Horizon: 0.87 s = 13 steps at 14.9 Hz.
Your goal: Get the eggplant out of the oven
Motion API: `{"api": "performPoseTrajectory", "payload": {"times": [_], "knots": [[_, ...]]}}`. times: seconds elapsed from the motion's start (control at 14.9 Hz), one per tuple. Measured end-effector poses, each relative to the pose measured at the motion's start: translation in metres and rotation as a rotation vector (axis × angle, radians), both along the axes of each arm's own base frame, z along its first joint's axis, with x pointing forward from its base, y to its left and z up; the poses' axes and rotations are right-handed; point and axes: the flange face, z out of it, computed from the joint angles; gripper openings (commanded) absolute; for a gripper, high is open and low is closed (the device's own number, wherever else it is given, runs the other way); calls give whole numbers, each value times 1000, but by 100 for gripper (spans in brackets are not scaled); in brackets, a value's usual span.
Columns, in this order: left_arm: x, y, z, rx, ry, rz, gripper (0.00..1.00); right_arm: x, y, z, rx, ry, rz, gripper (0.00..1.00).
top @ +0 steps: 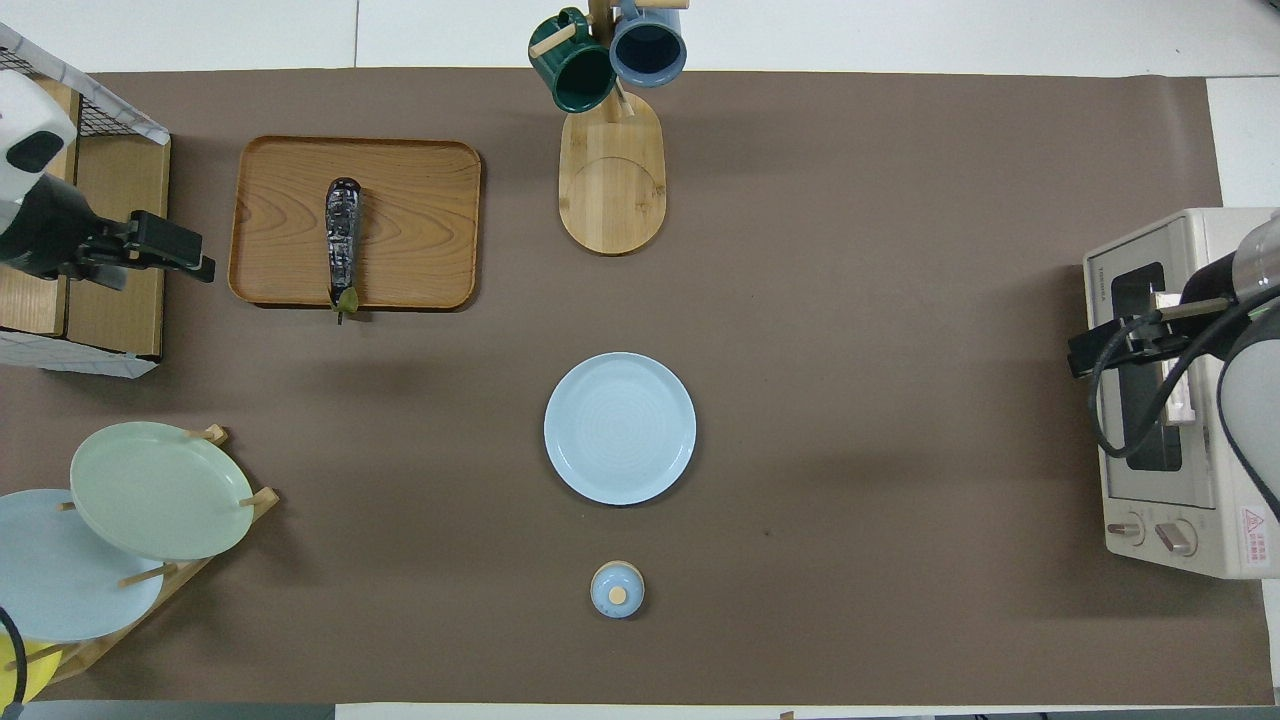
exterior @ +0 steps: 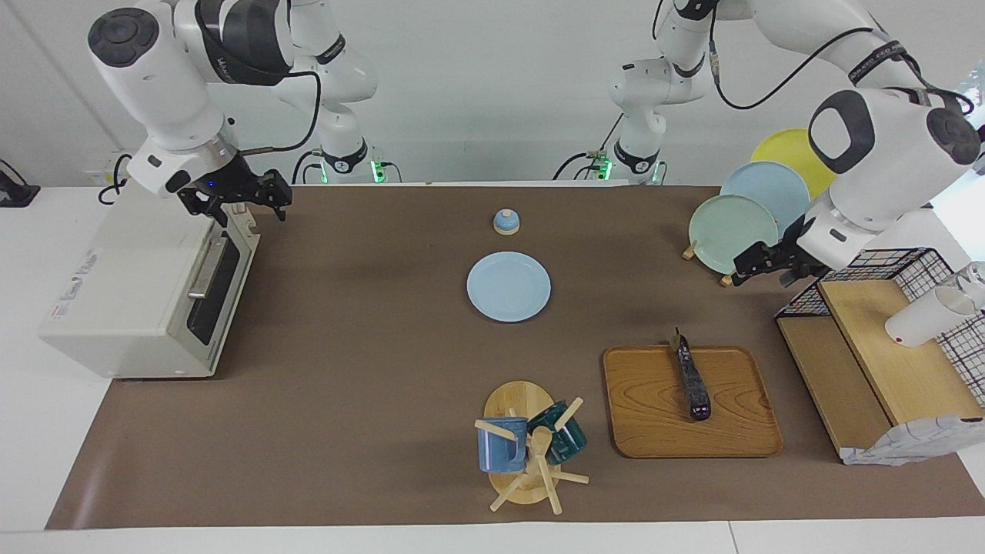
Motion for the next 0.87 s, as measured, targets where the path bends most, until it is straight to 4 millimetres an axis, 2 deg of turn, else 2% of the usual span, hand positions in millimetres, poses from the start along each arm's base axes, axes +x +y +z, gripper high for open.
{"api": "performPoseTrajectory", "payload": {"times": [0.2,0.34,0.4,0.54,0.67,0.87], "knots": [[-38,-3,61,38,-24,-21,100,6,4,-5,-5,7,-18,100],[-60,-10,84,60,-31,-39,100,9,-1,-3,-5,5,-27,100],[-68,-15,88,67,-28,-50,100,9,-3,-2,-5,5,-30,100],[-80,-29,80,80,-8,-55,100,9,-6,3,-5,-2,-37,100],[-83,-42,73,87,-5,-46,100,10,-9,10,-5,-15,-42,100],[-83,-46,77,118,-8,-50,100,10,-17,14,-5,-23,-57,100]]}}
